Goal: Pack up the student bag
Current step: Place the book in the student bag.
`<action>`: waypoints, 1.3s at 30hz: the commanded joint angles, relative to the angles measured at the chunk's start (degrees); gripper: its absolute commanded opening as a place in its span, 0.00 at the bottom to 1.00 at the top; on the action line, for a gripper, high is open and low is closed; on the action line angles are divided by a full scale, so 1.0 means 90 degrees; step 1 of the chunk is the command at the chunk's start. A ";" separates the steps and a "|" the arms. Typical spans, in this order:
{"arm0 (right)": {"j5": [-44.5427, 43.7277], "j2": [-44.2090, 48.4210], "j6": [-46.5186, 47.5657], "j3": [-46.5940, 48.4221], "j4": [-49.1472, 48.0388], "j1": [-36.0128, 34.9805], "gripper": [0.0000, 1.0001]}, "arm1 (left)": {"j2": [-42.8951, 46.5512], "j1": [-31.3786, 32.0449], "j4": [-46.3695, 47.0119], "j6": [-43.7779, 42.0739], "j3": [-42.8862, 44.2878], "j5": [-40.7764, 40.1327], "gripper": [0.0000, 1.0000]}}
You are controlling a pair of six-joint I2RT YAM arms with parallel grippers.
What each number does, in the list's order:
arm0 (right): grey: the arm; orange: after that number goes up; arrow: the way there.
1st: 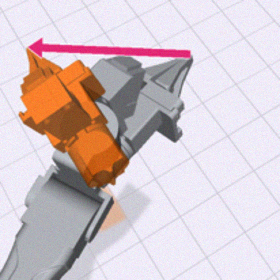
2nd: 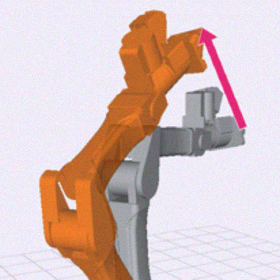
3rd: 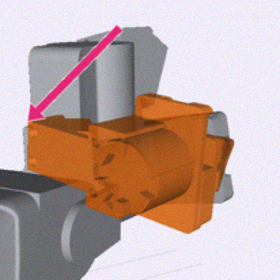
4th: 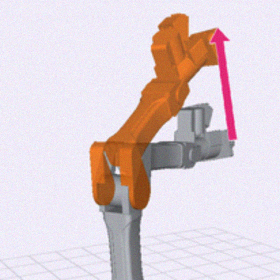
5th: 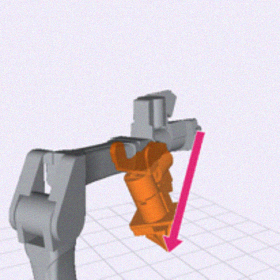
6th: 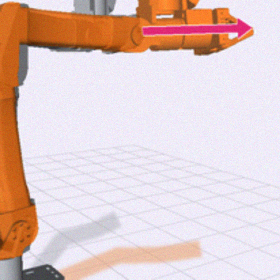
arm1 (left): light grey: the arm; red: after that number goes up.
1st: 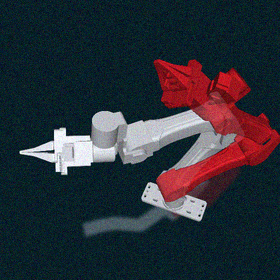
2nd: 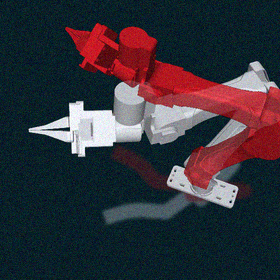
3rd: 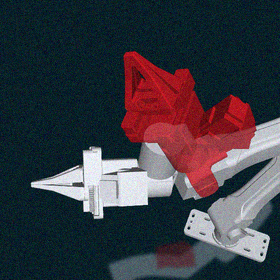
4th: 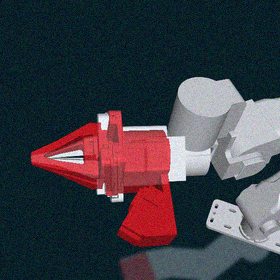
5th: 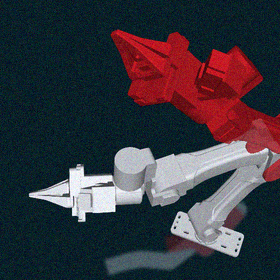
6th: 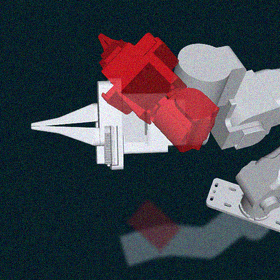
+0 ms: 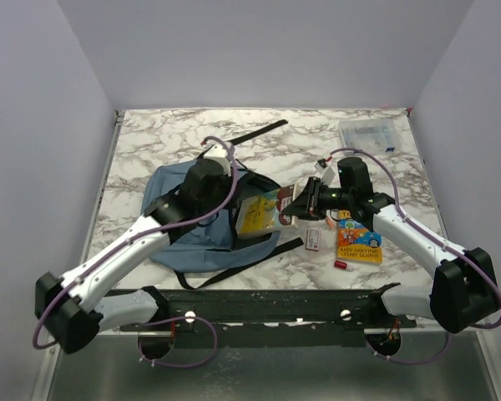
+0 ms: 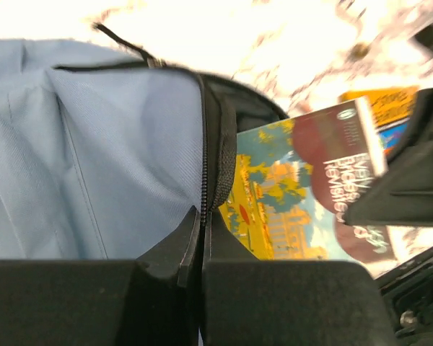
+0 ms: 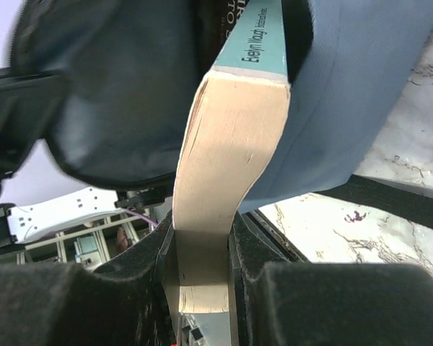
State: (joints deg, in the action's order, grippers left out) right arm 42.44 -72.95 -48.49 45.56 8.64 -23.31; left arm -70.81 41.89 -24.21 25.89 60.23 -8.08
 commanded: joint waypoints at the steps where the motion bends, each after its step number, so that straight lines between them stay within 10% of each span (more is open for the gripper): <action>1: 0.0146 0.0080 0.0262 0.0444 -0.0140 -0.0071 0.00 | 0.1291 -0.0018 0.1153 -0.0286 -0.0447 -0.0350 0.00; 12: 0.0529 -0.0420 -0.1657 0.0416 -0.2964 -0.0544 0.00 | 0.1490 -0.0026 0.1328 -0.0562 -0.0442 -0.0044 0.00; 22: -0.1161 -0.3102 -0.1451 0.0730 -0.5116 -0.1747 0.01 | 0.1321 -0.0072 0.1401 -0.0551 -0.0276 0.0749 0.00; 30: -0.2081 -0.3746 -0.0282 0.1181 -0.2892 -0.1737 0.72 | 0.1112 -0.0090 0.1072 -0.0457 -0.0090 0.1413 0.00; 39: -0.2504 -0.3382 0.0043 0.0736 -0.2056 -0.1774 0.79 | 0.1112 -0.0092 0.1074 -0.0666 -0.0156 0.1405 0.00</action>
State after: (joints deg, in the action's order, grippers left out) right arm 24.08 -102.96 -49.93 53.43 -13.13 -38.98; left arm -61.34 40.95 -18.31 21.26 56.14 1.21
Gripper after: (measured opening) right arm 0.815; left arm 0.011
